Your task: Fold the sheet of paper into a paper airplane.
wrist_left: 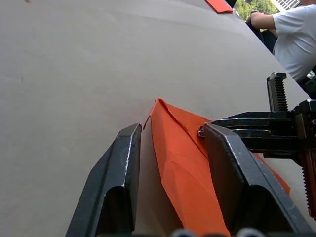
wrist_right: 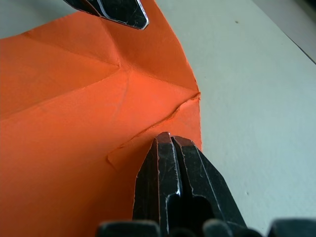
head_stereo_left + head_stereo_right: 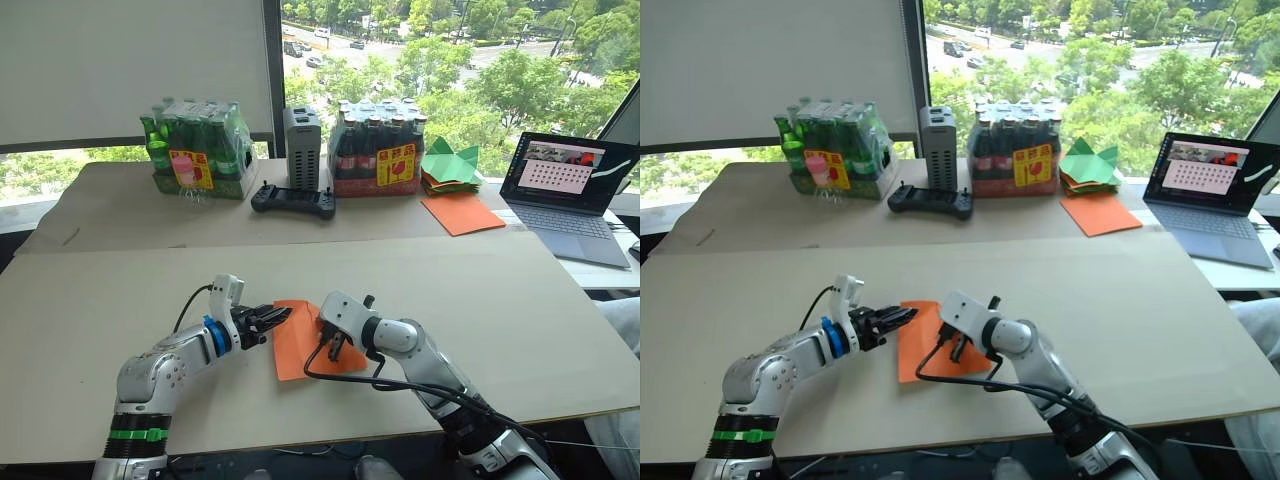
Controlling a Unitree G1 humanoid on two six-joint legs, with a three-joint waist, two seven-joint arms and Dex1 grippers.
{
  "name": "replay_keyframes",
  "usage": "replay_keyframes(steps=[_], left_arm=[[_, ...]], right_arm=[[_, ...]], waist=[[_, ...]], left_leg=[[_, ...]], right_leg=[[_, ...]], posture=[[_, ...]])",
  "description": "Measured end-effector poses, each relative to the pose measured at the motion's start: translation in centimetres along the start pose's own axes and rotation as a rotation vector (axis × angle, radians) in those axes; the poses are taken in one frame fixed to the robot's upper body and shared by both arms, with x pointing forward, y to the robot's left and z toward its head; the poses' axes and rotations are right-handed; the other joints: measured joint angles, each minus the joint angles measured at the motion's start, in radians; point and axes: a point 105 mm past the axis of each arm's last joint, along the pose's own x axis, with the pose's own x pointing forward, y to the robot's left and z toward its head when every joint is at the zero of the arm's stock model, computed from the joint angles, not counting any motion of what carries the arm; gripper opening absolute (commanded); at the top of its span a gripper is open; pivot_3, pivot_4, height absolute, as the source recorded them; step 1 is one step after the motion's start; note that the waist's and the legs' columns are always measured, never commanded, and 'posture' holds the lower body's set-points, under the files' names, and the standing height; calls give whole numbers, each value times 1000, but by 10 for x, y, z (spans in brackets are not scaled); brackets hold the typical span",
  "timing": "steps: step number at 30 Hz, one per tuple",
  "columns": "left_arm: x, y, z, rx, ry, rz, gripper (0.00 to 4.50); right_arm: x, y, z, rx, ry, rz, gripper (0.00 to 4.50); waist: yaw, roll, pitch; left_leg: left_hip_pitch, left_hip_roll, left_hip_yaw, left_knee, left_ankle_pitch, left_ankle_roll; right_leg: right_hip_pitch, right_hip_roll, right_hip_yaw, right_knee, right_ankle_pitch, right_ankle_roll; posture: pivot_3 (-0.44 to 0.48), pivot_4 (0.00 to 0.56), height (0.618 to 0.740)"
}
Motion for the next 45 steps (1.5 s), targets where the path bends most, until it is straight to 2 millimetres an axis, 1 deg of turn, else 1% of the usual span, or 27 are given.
replay_keyframes(steps=[1,2,3,7,15,18,23,26,31,34,40,45], left_arm=[[0,0,1,4,-6,1,2118],[0,0,2,8,-10,1,1599],[0,0,3,12,-16,0,1416],[2,-1,2,24,-10,-1,50],[6,-5,-5,88,47,5,17],[10,-9,0,156,52,5,17],[22,-21,16,291,57,-6,17],[27,-25,18,386,91,-1,17],[30,-24,4,624,198,10,17],[31,-25,-2,668,227,-3,17],[26,-25,-11,888,287,-47,17],[23,-25,-17,970,300,-78,17]], right_arm=[[0,0,0,0,0,0,0],[0,0,0,0,0,0,0],[0,0,0,0,0,0,0],[0,0,0,0,0,0,0],[0,0,0,-1,0,-1,0],[0,-1,0,-2,0,-2,0],[0,-1,1,-5,-2,-4,0],[0,-1,1,-5,-2,-3,0],[0,-1,2,-4,-3,-5,0],[0,-1,2,-4,-3,-6,0],[1,-1,2,0,-7,-7,0],[1,0,3,3,-10,-11,0]], waist=[[0,0,0],[0,0,0],[0,0,0],[0,0,0],[0,0,0],[2,0,0],[3,0,0],[2,0,0],[2,0,0],[2,0,0],[1,0,0],[0,0,0]], left_leg=[[0,0,0,0,0,0],[0,0,0,0,0,0],[0,0,0,0,0,0],[0,0,0,0,0,0],[0,0,0,0,0,0],[0,0,0,0,0,0],[0,0,0,0,0,0],[0,0,0,0,0,0],[0,0,0,0,0,0],[0,0,0,0,0,0],[0,0,0,-1,0,0],[0,0,1,-1,0,0]], right_leg=[[0,0,0,0,0,0],[0,0,0,0,0,0],[0,0,0,0,0,0],[0,0,0,0,0,0],[0,0,0,0,0,0],[0,0,0,0,0,0],[0,0,0,0,0,0],[0,0,0,-1,0,0],[0,0,0,-1,0,0],[0,0,0,-1,0,1],[0,0,0,-1,0,0],[-1,0,0,-1,-1,0]], posture=[[0,150,740],[0,150,740],[0,150,740],[0,150,740],[0,150,740],[0,150,740],[0,150,740],[0,150,740],[0,150,740],[0,150,740],[0,150,740],[0,150,740]])
